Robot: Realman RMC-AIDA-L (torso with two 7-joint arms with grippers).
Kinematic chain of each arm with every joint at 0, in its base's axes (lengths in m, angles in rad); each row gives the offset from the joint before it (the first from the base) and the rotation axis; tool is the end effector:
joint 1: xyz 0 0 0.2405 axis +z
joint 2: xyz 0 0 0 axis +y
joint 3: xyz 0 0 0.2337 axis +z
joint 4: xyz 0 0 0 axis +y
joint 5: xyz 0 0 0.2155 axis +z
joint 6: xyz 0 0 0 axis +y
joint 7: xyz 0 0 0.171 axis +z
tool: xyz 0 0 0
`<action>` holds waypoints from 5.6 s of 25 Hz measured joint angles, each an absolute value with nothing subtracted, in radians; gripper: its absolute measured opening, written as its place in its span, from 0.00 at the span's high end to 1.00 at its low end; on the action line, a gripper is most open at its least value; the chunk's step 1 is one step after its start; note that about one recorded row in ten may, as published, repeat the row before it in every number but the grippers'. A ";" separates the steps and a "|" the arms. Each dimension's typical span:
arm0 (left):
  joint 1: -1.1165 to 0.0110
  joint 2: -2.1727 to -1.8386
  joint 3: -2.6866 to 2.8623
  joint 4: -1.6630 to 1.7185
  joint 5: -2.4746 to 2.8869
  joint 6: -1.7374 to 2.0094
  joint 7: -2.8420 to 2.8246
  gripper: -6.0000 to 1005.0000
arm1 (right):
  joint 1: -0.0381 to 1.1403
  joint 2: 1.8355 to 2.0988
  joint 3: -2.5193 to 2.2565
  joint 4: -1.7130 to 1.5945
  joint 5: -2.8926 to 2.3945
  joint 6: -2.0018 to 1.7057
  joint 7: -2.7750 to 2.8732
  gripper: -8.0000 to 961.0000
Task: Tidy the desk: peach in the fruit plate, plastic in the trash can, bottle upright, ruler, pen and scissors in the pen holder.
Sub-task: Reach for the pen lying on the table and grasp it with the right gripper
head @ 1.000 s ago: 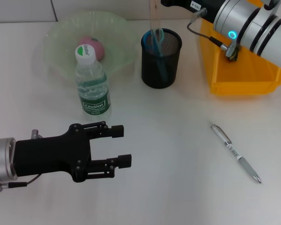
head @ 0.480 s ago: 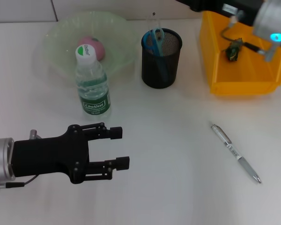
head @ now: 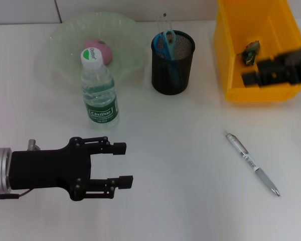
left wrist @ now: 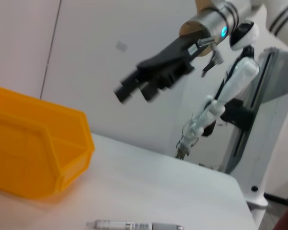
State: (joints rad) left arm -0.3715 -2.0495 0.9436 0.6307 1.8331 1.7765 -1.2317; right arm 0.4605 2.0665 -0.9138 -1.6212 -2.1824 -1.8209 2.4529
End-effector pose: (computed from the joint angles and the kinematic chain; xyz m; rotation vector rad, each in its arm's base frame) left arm -0.2414 0.2580 -0.0251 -2.9560 -0.4841 -0.8768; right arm 0.1533 0.3256 0.0893 -2.6270 1.0184 0.1988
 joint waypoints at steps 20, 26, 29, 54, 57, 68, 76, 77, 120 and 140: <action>-0.377 -2.055 0.962 0.634 1.875 1.726 -1.199 0.26 | 0.521 2.086 -1.308 -1.485 -2.612 -1.756 2.715 0.46; -0.379 -2.058 0.962 0.634 1.886 1.727 -1.194 0.26 | 0.548 2.084 -1.389 -1.434 -2.644 -1.708 2.778 0.51; -0.381 -2.060 0.962 0.633 1.894 1.724 -1.194 0.26 | 0.571 2.084 -1.432 -1.397 -2.658 -1.692 2.811 0.51; -0.381 -2.063 0.962 0.623 1.898 1.694 -1.152 0.26 | 0.597 2.084 -1.536 -1.296 -2.684 -1.614 2.900 0.56; -0.378 -2.065 0.962 0.623 1.897 1.688 -1.152 0.26 | 0.595 2.084 -1.536 -1.279 -2.684 -1.597 2.876 0.56; -0.378 -2.065 0.962 0.623 1.897 1.687 -1.152 0.26 | 0.592 2.085 -1.564 -1.274 -2.684 -1.569 2.863 0.63; -0.376 -2.065 0.957 0.623 1.896 1.687 -1.152 0.26 | 0.586 2.086 -1.571 -1.273 -2.684 -1.561 2.862 0.66; -0.375 -2.065 0.957 0.623 1.895 1.687 -1.152 0.26 | 0.586 2.086 -1.571 -1.273 -2.684 -1.560 2.862 0.66; -0.381 -2.065 0.959 0.612 1.891 1.669 -1.152 0.26 | 0.522 2.086 -1.568 -1.370 -2.689 -1.589 2.835 0.78; -0.388 -2.066 0.958 0.612 1.890 1.648 -1.152 0.26 | 0.520 2.088 -1.571 -1.325 -2.682 -1.549 2.835 0.79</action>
